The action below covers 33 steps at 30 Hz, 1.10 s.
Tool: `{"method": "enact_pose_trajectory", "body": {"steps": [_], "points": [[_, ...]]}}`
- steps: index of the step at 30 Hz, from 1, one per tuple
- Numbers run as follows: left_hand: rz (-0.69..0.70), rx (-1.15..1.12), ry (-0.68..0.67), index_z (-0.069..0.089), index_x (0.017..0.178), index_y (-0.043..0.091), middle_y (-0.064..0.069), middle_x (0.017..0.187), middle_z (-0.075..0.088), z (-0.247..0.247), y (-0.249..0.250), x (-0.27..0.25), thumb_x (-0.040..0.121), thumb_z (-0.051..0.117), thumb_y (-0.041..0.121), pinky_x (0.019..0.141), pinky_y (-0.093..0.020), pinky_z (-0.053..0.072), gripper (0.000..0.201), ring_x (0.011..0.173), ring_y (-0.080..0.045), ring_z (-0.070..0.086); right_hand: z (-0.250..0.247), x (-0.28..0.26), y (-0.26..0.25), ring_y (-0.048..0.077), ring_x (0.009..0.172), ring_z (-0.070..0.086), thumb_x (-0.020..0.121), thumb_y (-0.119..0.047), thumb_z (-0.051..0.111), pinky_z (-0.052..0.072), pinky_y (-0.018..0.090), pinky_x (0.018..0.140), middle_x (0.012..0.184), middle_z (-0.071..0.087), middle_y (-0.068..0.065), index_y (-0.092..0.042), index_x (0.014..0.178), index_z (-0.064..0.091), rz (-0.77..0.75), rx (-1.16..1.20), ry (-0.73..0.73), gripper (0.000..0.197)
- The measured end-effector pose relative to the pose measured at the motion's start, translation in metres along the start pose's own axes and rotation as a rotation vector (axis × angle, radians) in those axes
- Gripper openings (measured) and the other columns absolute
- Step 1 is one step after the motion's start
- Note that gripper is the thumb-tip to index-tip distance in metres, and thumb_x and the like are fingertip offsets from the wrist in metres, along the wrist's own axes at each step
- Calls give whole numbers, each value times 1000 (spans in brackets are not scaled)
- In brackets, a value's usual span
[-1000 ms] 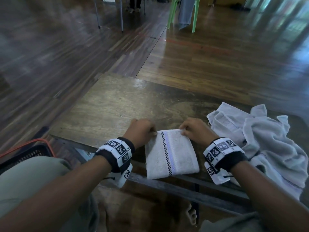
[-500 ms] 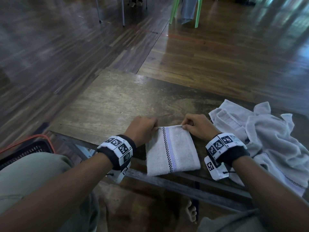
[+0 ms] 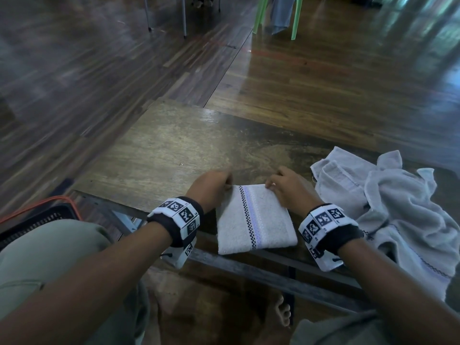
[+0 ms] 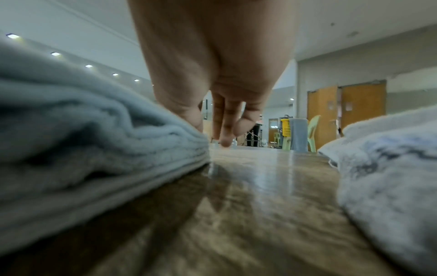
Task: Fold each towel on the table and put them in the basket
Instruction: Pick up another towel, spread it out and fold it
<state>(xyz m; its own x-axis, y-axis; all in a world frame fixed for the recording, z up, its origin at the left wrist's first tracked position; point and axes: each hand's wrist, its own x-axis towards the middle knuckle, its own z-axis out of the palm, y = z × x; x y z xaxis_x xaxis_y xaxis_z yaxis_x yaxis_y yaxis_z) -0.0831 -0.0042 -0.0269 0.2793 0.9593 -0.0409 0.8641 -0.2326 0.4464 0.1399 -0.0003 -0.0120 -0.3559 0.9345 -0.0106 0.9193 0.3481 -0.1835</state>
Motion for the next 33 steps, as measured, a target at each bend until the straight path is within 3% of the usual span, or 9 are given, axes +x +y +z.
{"method": "enact_pose_trajectory", "body": {"steps": [4, 7, 9, 11, 14, 18, 25, 30, 33], "points": [[33, 129, 76, 58, 102, 17, -4, 104, 64, -6, 4, -8, 91, 49, 13, 80, -30, 36, 15, 95, -22, 56, 1, -16, -12, 22, 121, 40, 95, -26, 42, 35, 39, 92, 131, 49, 1, -19, 118, 59, -116, -326, -7, 30], [162, 232, 99, 56, 118, 22, 4, 124, 58, 0, 18, -23, 91, 48, 15, 99, -32, 27, 29, 115, -16, 51, 8, -28, -17, 19, 134, 30, 98, -40, 21, 27, 41, 104, 145, 38, -2, -20, 139, 36, -60, -259, -144, 48], [227, 243, 46, 50, 129, 21, 1, 139, 49, 14, 30, -37, 94, 33, 29, 105, -35, 25, 40, 129, -17, 43, 13, -33, -19, 18, 140, 22, 89, -49, 1, 24, 42, 108, 151, 30, -3, -26, 146, 22, -21, -208, -166, 65], [210, 289, -16, 36, 142, 17, -4, 151, 34, 30, 36, -45, 87, 3, 43, 111, -37, 20, 69, 141, -19, 28, 18, -36, -19, 18, 142, 18, 78, -53, -10, 22, 42, 109, 153, 24, -3, -30, 147, 16, 10, -197, -172, 77], [124, 297, -65, 15, 150, 12, -5, 158, 13, 42, 30, -47, 75, -14, 47, 117, -36, 6, 87, 146, -17, 8, 23, -40, -27, 19, 144, 12, 83, -53, -6, 16, 43, 113, 157, 13, -2, -30, 149, 10, 79, -148, -181, 72], [38, 213, -53, 6, 150, 11, -5, 159, 4, 42, 26, -46, 82, -6, 48, 119, -38, 0, 79, 146, -16, -1, 31, -43, -32, 19, 146, 1, 98, -44, 14, 6, 47, 117, 159, -1, -4, -30, 149, 3, 160, -68, -190, 54], [-133, 148, -39, 4, 150, 12, -3, 159, 2, 33, 8, -45, 90, 4, 44, 117, -44, -4, 68, 146, -16, -1, 34, -39, -29, 18, 145, -11, 98, -46, 9, -2, 51, 116, 158, -12, -7, -26, 149, -4, 227, -48, -199, 57], [-163, 151, -45, 13, 150, 12, -3, 158, 13, 23, -6, -47, 100, 18, 32, 117, -48, 5, 54, 146, -18, 8, 15, -36, -20, 18, 145, 4, 99, -41, 19, 5, 48, 114, 159, 4, -3, -20, 149, 9, 294, 34, -178, 55], [-167, 58, 92, 35, 142, 13, -5, 146, 39, 16, -3, -54, 99, 29, 28, 111, -44, 21, 46, 136, -22, 33, 1, -36, -9, 26, 125, 44, 96, -36, 33, 30, 45, 99, 132, 52, 5, -16, 120, 53, 331, 111, -78, 37]]}}
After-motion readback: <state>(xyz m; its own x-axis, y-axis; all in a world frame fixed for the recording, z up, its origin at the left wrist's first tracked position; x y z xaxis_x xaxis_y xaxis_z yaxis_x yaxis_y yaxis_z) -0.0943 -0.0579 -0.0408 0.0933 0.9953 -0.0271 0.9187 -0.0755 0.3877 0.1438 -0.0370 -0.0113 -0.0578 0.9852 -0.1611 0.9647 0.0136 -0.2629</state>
